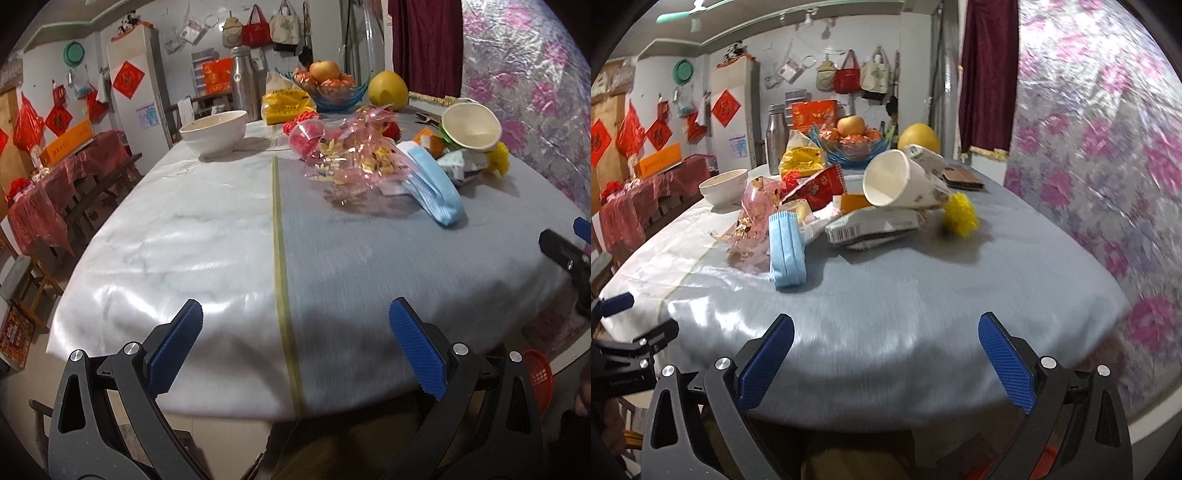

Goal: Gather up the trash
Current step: 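Reach the right gripper to the blue face mask and close on it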

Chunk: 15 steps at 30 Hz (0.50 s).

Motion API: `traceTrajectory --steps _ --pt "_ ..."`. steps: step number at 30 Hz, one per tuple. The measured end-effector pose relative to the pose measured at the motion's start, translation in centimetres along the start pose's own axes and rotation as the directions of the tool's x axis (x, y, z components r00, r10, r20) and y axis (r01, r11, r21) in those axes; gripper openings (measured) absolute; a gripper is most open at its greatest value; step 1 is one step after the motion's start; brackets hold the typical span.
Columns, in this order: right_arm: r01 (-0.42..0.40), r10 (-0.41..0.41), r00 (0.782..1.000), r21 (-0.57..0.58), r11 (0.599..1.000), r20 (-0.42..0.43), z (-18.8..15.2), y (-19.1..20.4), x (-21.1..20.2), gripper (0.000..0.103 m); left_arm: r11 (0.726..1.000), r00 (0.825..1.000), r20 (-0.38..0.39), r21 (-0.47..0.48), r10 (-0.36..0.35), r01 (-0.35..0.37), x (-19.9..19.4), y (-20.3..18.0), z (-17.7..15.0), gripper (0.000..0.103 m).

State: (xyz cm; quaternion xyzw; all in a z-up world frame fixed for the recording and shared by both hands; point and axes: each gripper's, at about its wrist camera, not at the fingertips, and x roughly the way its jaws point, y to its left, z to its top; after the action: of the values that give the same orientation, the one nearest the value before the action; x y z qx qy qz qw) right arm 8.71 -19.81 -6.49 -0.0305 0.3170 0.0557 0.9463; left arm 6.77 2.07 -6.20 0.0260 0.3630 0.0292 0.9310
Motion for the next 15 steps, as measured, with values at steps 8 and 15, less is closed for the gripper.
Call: traceTrajectory --steps 8,15 --pt "-0.112 0.112 0.993 -0.007 0.994 -0.031 0.9 0.7 4.1 0.098 1.000 1.000 -0.025 0.019 0.004 -0.003 3.6 -0.5 3.5 0.097" --pt "-0.229 0.228 0.973 -0.017 0.973 -0.026 2.0 2.2 5.6 0.097 1.000 0.998 -0.061 -0.027 -0.012 0.011 5.7 1.3 4.5 0.097"
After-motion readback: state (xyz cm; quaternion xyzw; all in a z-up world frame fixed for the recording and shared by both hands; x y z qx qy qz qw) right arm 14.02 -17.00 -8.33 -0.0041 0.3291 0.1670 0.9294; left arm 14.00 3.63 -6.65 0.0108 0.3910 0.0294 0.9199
